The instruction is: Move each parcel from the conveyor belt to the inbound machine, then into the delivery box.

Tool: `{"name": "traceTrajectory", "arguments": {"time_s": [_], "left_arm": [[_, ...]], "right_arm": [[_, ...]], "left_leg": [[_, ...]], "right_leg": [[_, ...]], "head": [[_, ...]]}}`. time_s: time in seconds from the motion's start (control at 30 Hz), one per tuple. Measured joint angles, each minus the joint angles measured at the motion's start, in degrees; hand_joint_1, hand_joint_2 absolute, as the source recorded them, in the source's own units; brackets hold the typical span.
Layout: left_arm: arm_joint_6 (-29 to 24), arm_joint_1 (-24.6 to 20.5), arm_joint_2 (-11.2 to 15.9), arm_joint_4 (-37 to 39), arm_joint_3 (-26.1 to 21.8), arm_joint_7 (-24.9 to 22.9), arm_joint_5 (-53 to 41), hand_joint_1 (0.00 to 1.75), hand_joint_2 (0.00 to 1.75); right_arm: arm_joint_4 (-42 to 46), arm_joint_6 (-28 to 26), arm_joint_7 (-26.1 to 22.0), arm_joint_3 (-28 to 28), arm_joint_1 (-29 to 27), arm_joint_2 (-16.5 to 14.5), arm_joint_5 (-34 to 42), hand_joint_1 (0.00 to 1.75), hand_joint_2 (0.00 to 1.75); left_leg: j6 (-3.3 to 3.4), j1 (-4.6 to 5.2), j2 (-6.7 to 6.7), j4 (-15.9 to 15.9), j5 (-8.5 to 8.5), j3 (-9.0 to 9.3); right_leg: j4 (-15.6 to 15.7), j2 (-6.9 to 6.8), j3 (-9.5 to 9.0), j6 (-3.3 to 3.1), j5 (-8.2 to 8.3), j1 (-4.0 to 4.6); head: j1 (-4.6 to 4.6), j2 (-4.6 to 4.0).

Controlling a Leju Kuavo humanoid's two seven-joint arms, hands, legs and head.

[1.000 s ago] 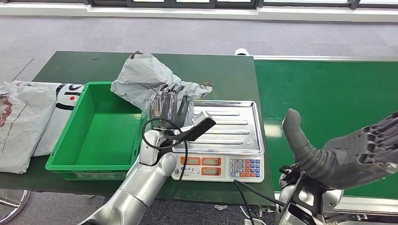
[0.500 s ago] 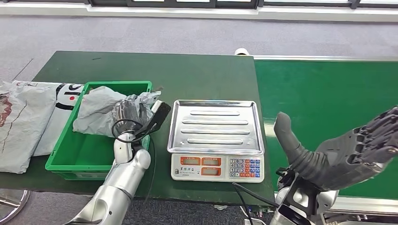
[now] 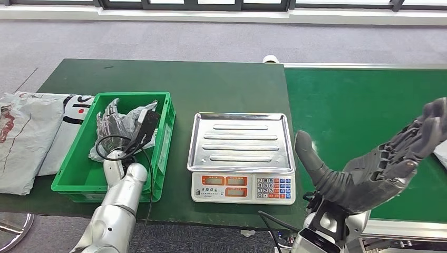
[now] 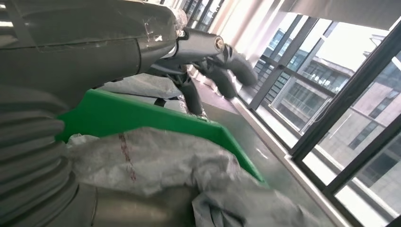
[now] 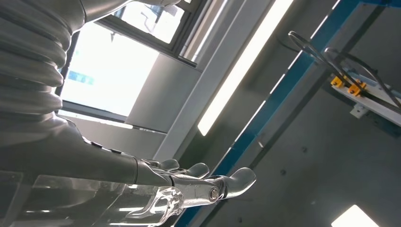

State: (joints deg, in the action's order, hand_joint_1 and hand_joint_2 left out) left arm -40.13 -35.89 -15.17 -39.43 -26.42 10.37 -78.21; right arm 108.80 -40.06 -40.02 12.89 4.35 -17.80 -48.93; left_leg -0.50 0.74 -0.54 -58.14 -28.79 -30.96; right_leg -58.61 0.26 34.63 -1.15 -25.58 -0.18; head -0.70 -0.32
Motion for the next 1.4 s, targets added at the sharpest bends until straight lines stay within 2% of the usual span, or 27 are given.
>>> {"name": "traceTrajectory", "arguments": {"time_s": [0.03, 0.13, 0.33, 0.4, 0.43, 0.5, 0.53, 0.57, 0.63, 0.7, 0.8, 0.9, 1.0, 1.07, 1.13, 1.2, 1.27, 1.4], "left_arm": [[0.0, 0.01, -0.33, -0.66, -1.2, 2.63, 0.89, 0.0, 0.0], [0.0, -0.01, -1.29, -2.17, -4.57, 9.75, 3.21, 0.0, 0.0], [0.0, -0.04, -1.52, -2.52, -5.24, 11.72, 3.84, 0.0, 0.0], [0.0, -0.26, -1.97, -3.04, -7.07, 15.54, 5.18, 0.0, 0.0], [0.0, -0.53, -2.41, -3.51, -9.05, 19.17, 7.16, 0.0, 0.0], [-0.01, 2.09, -3.62, -8.33, -8.37, 26.42, 25.81, 0.0, 0.87], [0.06, 4.11, -4.06, -11.25, -6.19, 28.99, 36.8, 0.0, 1.31], [0.4, 6.69, -4.18, -14.39, -2.0, 29.82, 47.87, 0.0, 1.75], [2.86, 10.03, -3.31, -18.46, 5.78, 29.88, 58.67, 0.0, 1.75], [7.52, 13.21, -1.97, -23.34, 13.59, 29.91, 67.11, 0.0, 1.75], [15.85, 17.62, -0.46, -31.14, 22.77, 29.93, 73.31, 0.0, 1.75], [22.29, 21.46, 0.28, -38.6, 28.9, 29.93, 75.17, 0.0, 1.75], [24.68, 23.96, 0.64, -43.85, 32.95, 29.91, 75.58, 0.0, 1.75], [26.84, 25.36, 0.8, -46.54, 34.75, 29.91, 75.75, 0.0, 1.75], [29.66, 26.54, 0.83, -48.84, 36.63, 29.91, 75.82, 0.0, 1.75], [32.52, 27.13, 0.83, -50.41, 38.63, 29.89, 76.13, 0.0, 1.75], [34.04, 27.17, 0.88, -51.34, 40.45, 29.87, 75.91, 0.0, 1.75], [32.97, 27.01, 1.48, -52.52, 46.36, 29.87, 75.39, 0.0, 1.75]], "right_arm": [[-0.11, 0.0, 0.0, 0.01, -0.06, 0.01, -0.09, 0.0, 1.75], [-0.29, 0.0, 0.0, 0.03, -0.16, 0.03, -0.36, 0.0, 1.75], [-0.31, 0.0, 0.0, 0.03, -0.19, 0.03, -0.41, 0.0, 1.75], [-0.36, 0.0, 0.0, -0.04, -0.29, 0.06, -0.4, 0.0, 1.75], [-0.45, 0.0, 0.01, -0.21, -0.35, 0.08, -0.35, 0.0, 1.75], [-0.99, -0.01, 0.04, -2.7, -0.7, 0.09, -0.62, 0.0, 1.75], [-1.39, -0.02, 0.07, -4.36, -0.89, 0.09, -0.78, 0.0, 1.75], [-1.85, -0.02, 0.08, -6.24, -1.08, 0.08, -1.03, 0.0, 1.75], [-2.85, -0.02, 0.09, -9.09, -1.3, 0.08, -1.37, 0.0, 1.75], [-4.22, -0.02, 0.09, -12.5, -1.55, 0.07, -1.81, 0.0, 1.75], [-7.14, -0.02, 0.11, -17.64, -1.87, 0.03, -1.67, 0.0, 1.75], [-11.35, -0.02, 0.13, -21.87, -1.99, -0.04, 0.21, 0.0, 1.75], [-14.96, -0.02, 0.1, -23.89, -1.95, -0.09, 2.24, 0.0, 1.75], [-17.57, -0.02, 0.05, -23.8, -1.91, -0.11, 7.07, 0.0, 1.75], [-20.73, 0.01, 0.06, -21.33, -2.17, 0.33, 15.26, 0.0, 1.75], [-23.14, 0.47, 0.02, -16.02, -2.66, 1.5, 21.79, 0.0, 1.75], [-24.35, 1.07, -0.14, -9.12, -2.87, 3.04, 24.91, 0.0, 1.75], [-24.9, 1.82, -0.27, 5.47, -2.47, 5.59, 26.87, 0.0, 1.75]], "left_leg": [[-0.01, 0.0, 0.0, 0.0, 0.01, 0.01], [-0.05, -0.01, 0.0, 0.0, 0.05, 0.04], [-0.05, -0.01, 0.0, 0.0, 0.05, 0.07], [-0.05, -0.01, 0.0, 0.0, 0.06, 0.25], [-0.04, -0.01, 0.0, 0.0, 0.07, 0.35], [-0.03, 0.0, 0.07, 0.0, 0.08, 0.41], [-0.02, 0.0, 0.13, -0.01, 0.09, 0.39], [0.0, 0.0, 0.2, -0.01, 0.1, 0.34], [0.02, 0.0, 0.29, -0.02, 0.11, 0.26], [0.03, 0.0, 0.34, -0.02, 0.11, 0.21], [0.05, 0.01, 0.4, -0.02, 0.08, 0.12], [0.11, 0.02, 0.4, -0.02, 0.0, -0.16], [0.13, 0.03, 0.38, -0.02, -0.04, -0.36], [0.11, 0.01, 0.37, -0.02, -0.06, -0.4], [0.09, 0.0, 0.36, -0.01, -0.07, -0.4], [0.08, 0.0, 0.35, -0.01, -0.07, -0.43], [0.06, -0.01, 0.33, -0.01, -0.05, -0.39], [0.03, -0.04, 0.36, -0.01, 0.03, -0.12]], "right_leg": [[0.0, 0.0, 0.0, -0.01, 0.01, 0.01], [-0.01, -0.01, 0.01, -0.03, 0.02, 0.02], [-0.01, -0.01, 0.01, -0.03, 0.02, 0.02], [-0.02, -0.01, 0.01, -0.04, 0.03, 0.02], [-0.02, -0.01, 0.01, -0.04, 0.04, 0.01], [-0.02, -0.03, 0.01, -0.05, 0.05, 0.01], [-0.02, -0.07, 0.02, -0.04, 0.05, 0.01], [-0.01, -0.12, 0.03, -0.04, 0.05, 0.01], [0.0, -0.22, 0.05, -0.03, 0.05, 0.01], [0.0, -0.28, 0.07, -0.03, 0.05, 0.0], [0.02, -0.32, 0.1, 0.0, 0.03, -0.01], [0.03, -0.32, 0.14, 0.05, -0.02, -0.03], [0.04, -0.31, 0.18, 0.06, -0.07, -0.03], [0.03, -0.3, 0.19, 0.03, -0.1, -0.01], [0.03, -0.29, 0.2, 0.02, -0.11, 0.0], [0.01, -0.29, 0.24, 0.01, -0.11, 0.0], [0.01, -0.27, 0.31, 0.0, -0.1, 0.02], [-0.01, -0.3, 0.42, -0.03, -0.07, 0.07]], "head": [[0.0, 0.0], [0.0, 0.01], [0.0, 0.01], [0.0, 0.0], [-0.01, -0.01], [-0.01, -0.01], [-0.01, -0.01], [-0.01, -0.01], [0.0, -0.01], [0.0, 0.0], [0.0, -0.01], [0.0, 0.01], [0.0, 0.01], [0.0, 0.0], [0.0, -0.01], [0.0, -0.01], [0.0, -0.01], [0.0, 0.01]]}}
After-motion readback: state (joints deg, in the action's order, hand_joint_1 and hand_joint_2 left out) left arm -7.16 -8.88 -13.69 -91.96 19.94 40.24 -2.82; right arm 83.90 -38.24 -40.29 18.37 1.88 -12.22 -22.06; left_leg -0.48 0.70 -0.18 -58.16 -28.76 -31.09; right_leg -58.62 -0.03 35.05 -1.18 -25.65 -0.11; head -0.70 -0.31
